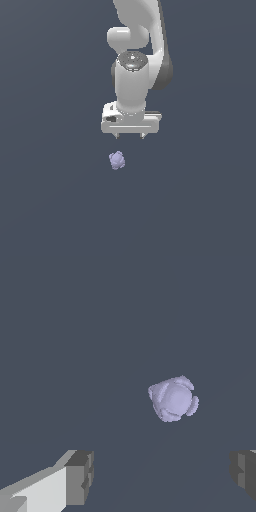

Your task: Pick up the object and move it to a goal position.

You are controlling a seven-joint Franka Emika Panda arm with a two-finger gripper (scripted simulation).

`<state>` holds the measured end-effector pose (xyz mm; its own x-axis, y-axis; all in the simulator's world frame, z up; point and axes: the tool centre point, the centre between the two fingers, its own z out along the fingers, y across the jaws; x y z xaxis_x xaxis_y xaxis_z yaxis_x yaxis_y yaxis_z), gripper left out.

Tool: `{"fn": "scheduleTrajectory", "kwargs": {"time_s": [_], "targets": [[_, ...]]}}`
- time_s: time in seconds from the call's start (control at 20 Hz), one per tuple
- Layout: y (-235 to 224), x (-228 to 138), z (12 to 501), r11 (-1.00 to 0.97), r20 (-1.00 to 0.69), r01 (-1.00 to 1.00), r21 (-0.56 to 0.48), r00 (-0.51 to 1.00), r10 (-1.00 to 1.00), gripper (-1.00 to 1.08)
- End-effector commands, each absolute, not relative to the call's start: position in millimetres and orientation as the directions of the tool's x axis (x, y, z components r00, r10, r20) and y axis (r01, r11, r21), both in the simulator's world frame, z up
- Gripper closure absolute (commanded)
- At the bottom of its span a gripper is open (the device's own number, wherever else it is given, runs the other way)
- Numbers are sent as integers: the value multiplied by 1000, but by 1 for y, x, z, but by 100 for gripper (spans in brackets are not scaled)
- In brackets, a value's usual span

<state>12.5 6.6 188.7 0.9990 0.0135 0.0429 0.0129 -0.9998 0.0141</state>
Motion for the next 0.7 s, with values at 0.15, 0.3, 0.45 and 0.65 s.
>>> {"fn": "scheduleTrajectory", "kwargs": {"time_s": [0.15, 0.3, 0.45, 0.65], "targets": [[6, 13, 190, -1000, 45, 16, 14, 999, 16, -92], [2, 15, 195, -1000, 51, 23, 14, 998, 23, -92], [0, 17, 200, -1000, 57, 26, 14, 998, 27, -92], [0, 17, 202, -1000, 60, 24, 14, 998, 25, -92]]}}
